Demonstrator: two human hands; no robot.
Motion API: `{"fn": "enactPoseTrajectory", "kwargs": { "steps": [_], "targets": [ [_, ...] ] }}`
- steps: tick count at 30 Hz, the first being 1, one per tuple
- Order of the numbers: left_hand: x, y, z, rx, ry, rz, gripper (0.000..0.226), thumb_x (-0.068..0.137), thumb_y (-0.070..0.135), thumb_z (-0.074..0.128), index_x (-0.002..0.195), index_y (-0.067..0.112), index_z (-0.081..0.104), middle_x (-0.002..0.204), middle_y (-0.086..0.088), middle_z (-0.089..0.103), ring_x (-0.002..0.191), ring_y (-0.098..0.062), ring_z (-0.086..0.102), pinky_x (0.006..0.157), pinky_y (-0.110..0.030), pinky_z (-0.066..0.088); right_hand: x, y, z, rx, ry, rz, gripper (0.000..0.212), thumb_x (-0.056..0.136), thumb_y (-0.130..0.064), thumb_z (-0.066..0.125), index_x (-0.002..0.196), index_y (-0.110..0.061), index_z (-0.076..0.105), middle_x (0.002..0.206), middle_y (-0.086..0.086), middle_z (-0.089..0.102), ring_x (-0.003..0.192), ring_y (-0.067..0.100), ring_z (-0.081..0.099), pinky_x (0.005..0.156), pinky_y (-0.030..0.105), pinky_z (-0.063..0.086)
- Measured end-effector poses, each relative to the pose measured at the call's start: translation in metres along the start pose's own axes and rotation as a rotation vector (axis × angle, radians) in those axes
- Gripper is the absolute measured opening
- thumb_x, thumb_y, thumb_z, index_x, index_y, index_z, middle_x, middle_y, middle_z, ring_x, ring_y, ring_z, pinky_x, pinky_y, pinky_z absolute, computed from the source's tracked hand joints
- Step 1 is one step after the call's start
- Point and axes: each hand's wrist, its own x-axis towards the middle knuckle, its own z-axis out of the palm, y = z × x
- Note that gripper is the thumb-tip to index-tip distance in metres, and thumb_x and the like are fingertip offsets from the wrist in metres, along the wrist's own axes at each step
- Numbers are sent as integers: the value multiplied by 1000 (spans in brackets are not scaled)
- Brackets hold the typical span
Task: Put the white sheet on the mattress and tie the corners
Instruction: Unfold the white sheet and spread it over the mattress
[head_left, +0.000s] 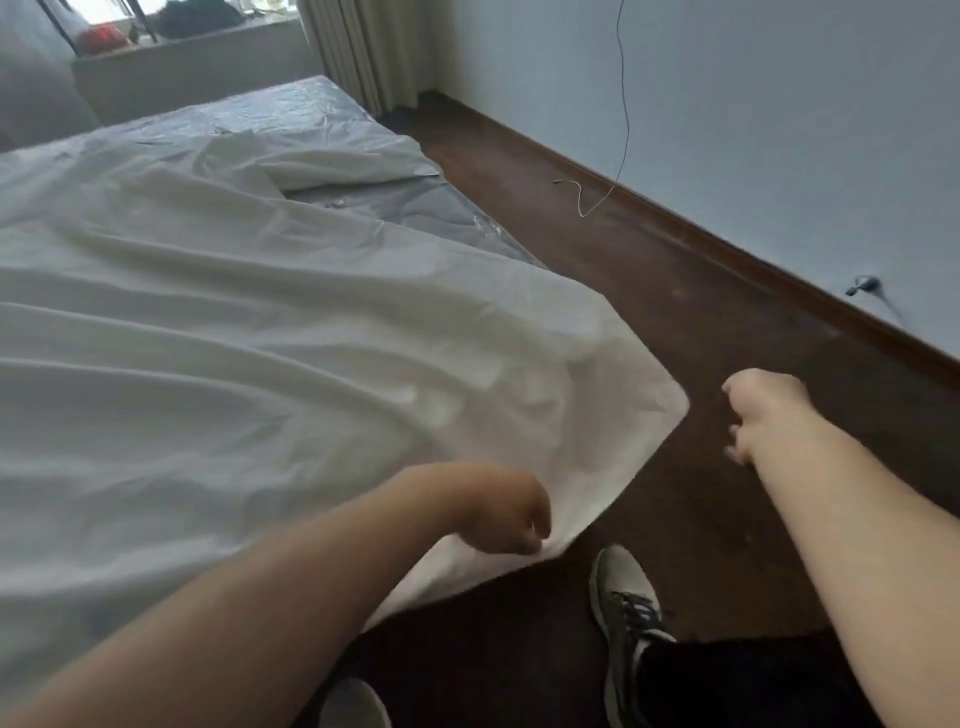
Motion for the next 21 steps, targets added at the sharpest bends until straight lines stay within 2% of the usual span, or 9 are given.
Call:
{"fn": "enactPoseTrajectory", "kwargs": {
  "steps": [1, 3, 5, 6, 9, 11, 14, 19, 21],
  "targets": [
    [-2, -1, 1, -24, -11, 3, 27, 100, 34, 58, 119, 22, 73, 116, 3, 73, 106, -22, 66, 92, -34, 52, -4, 0, 5, -111, 98, -108, 58, 82, -18, 54, 140, -12, 50, 135, 9, 56, 120, 35, 58, 96, 49, 49],
    [-9, -7, -6, -65, 204, -21, 25, 100, 38, 57, 109, 24, 75, 102, 4, 75, 94, -19, 67, 85, -34, 54, -22, -14, 14, -267, 192, -541, 61, 88, -22, 57, 147, -16, 46, 147, 12, 48, 133, 34, 50, 109, 45, 44],
    [-12, -23, -19, -144, 541, -111, 22, 99, 40, 57, 110, 28, 73, 102, 8, 72, 93, -16, 67, 83, -35, 55, -43, -29, 35, -316, 87, -935, 48, 93, -22, 57, 141, -19, 52, 143, 8, 51, 134, 26, 47, 112, 40, 37],
    [-13, -32, -26, -184, 656, -161, 23, 98, 41, 57, 114, 30, 70, 105, 10, 69, 95, -14, 67, 84, -35, 56, -51, -34, 50, -294, -10, -993, 42, 94, -23, 56, 136, -20, 56, 138, 4, 55, 131, 23, 49, 111, 38, 39],
    [-17, -61, -41, -183, 745, -306, 37, 97, 45, 58, 132, 34, 59, 126, 10, 58, 117, -15, 59, 94, -40, 53, -52, -35, 91, -243, -293, -822, 40, 93, -25, 58, 132, -16, 61, 126, 3, 63, 122, 23, 57, 106, 36, 45],
    [-16, -73, -46, -120, 667, -408, 53, 97, 53, 57, 146, 35, 47, 142, 7, 48, 133, -20, 48, 100, -42, 49, -43, -39, 111, -272, -321, -784, 43, 94, -25, 58, 135, -13, 59, 134, 8, 61, 127, 25, 54, 110, 39, 42],
    [-3, -89, -46, -75, 570, -469, 66, 94, 64, 56, 153, 38, 39, 146, 6, 45, 137, -24, 42, 103, -43, 48, -23, -57, 138, -316, -304, -813, 45, 96, -30, 57, 139, -14, 57, 142, 10, 57, 133, 25, 51, 113, 40, 39],
    [19, -102, -40, 79, 661, -417, 30, 101, 53, 51, 119, 37, 68, 119, 9, 61, 116, -22, 55, 90, -40, 54, 19, -83, 168, -857, -292, -862, 55, 99, -49, 47, 143, -17, 53, 147, 14, 53, 133, 35, 51, 110, 44, 43],
    [24, -104, -42, 111, 671, -407, 23, 104, 43, 50, 111, 33, 69, 111, 7, 64, 111, -22, 58, 86, -38, 55, 32, -87, 165, -1071, -297, -859, 47, 98, -52, 46, 116, -14, 67, 129, 14, 66, 115, 35, 62, 92, 39, 50]
  ]
}}
